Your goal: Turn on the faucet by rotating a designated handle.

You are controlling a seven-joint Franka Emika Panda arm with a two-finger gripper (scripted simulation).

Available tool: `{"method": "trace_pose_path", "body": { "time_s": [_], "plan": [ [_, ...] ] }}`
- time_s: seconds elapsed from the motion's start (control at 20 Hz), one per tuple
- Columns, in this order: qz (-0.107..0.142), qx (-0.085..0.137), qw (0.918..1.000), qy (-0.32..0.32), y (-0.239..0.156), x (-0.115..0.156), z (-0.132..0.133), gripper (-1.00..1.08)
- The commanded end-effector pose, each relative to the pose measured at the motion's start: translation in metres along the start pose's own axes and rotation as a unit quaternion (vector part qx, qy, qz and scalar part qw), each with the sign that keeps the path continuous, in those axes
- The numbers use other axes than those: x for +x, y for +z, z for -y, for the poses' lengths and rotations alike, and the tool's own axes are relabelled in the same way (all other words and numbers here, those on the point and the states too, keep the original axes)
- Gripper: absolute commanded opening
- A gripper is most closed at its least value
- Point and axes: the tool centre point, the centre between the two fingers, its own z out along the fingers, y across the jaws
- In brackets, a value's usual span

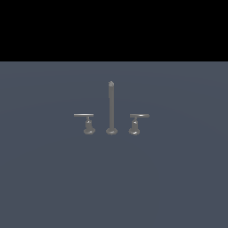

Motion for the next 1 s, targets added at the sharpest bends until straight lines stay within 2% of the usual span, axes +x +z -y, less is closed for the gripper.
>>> {"method": "trace_pose_path", "body": {
  "time_s": [0.0,0.5,0.95],
  "plan": [
    [0.0,0.0,1.0,0.0,0.0,0.0,0.0,-1.0],
    [0.0,-0.001,0.9995,0.032,0.017,0.012,0.006,-1.0],
    [0.0,-0.002,0.9934,0.115,0.063,0.047,0.018,-1.0]
  ]
}}
